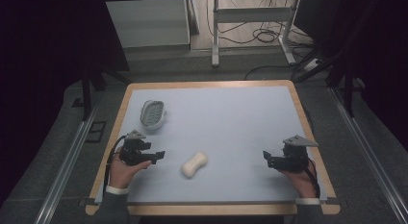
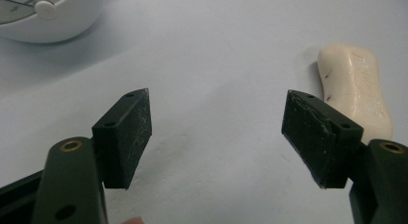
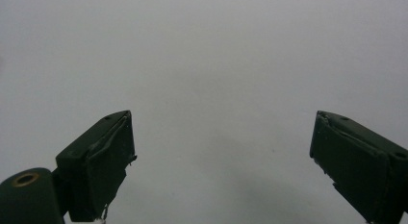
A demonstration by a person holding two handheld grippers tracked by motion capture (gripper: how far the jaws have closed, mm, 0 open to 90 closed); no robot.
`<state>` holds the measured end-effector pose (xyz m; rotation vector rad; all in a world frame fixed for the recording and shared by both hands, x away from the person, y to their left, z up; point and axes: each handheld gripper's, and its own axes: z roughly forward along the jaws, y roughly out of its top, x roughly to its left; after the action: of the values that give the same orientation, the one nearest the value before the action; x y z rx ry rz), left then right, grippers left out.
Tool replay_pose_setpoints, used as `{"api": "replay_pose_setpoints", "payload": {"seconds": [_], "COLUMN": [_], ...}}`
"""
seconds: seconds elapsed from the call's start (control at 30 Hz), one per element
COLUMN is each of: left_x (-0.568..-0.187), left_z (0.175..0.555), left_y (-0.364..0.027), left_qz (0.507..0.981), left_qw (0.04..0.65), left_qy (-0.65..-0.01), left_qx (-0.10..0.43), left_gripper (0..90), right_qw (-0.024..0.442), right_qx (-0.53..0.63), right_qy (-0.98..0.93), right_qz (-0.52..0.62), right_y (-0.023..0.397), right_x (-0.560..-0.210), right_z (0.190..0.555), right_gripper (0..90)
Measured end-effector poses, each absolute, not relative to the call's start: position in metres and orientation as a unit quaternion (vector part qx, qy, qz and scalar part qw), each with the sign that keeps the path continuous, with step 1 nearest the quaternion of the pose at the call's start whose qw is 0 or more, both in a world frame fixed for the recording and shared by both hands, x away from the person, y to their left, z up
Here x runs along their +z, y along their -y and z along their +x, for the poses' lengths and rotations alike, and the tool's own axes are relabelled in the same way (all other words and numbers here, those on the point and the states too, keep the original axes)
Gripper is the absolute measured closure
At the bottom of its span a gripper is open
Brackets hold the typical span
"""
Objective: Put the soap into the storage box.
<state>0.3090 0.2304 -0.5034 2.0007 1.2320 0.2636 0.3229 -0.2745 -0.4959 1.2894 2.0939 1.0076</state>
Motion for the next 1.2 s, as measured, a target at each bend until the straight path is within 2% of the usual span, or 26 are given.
{"api": "replay_pose_setpoints", "payload": {"seconds": [0.3, 1.2], "left_x": [-0.498, -0.491], "left_z": [0.305, 0.302], "left_y": [-0.233, -0.219], "left_qz": [0.780, 0.795], "left_qw": [0.381, 0.369], "left_qy": [-0.483, -0.468], "left_qx": [0.113, 0.113], "left_gripper": [26.5, 26.3], "right_qw": [0.252, 0.252], "right_qx": [0.363, 0.362], "right_qy": [-0.766, -0.760], "right_qz": [0.467, 0.478], "right_y": [0.273, 0.283], "right_x": [-0.495, -0.497], "right_z": [0.319, 0.319], "right_gripper": [8.1, 8.1]}}
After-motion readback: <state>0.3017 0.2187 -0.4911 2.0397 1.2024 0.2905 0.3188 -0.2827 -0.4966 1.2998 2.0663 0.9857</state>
